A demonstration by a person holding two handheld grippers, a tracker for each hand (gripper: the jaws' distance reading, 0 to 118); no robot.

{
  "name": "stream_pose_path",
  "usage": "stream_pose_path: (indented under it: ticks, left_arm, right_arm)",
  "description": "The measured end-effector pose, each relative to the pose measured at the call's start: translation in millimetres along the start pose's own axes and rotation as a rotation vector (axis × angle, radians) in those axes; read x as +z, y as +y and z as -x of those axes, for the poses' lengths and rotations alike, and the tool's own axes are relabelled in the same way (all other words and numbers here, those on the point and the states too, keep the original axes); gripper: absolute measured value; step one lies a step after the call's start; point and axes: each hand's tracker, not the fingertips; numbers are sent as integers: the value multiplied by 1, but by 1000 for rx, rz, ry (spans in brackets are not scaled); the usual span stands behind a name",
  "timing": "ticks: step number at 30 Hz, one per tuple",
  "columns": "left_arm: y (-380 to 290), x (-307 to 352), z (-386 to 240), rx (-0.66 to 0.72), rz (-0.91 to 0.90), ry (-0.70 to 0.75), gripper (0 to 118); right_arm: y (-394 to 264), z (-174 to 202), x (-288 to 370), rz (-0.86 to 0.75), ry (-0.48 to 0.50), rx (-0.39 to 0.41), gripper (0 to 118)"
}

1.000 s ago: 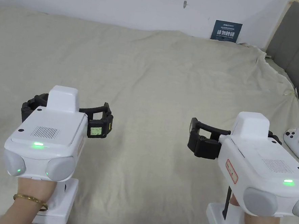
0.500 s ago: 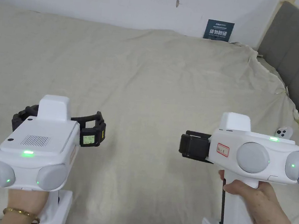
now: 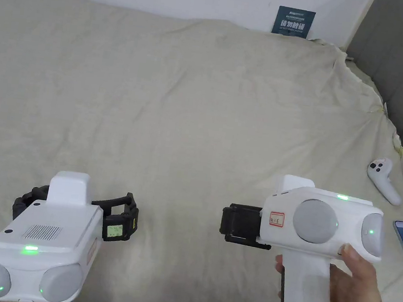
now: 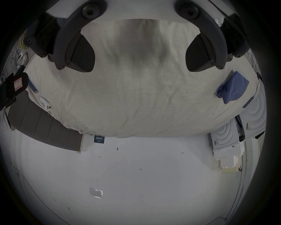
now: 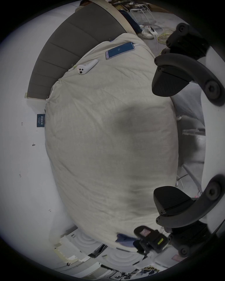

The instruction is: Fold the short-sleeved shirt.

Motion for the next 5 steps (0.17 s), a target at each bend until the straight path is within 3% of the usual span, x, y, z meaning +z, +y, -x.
stream_pose_path:
  ticks: [2,5]
  left_arm:
    - [-2,-2,0,-3,7,0,118]
    - [-3,-8,1,-5,25,6,118]
  right_arm:
    - [0,2,-5,12,-51,-9,116]
    - [-1,-1,-9,-36,0,-42,116]
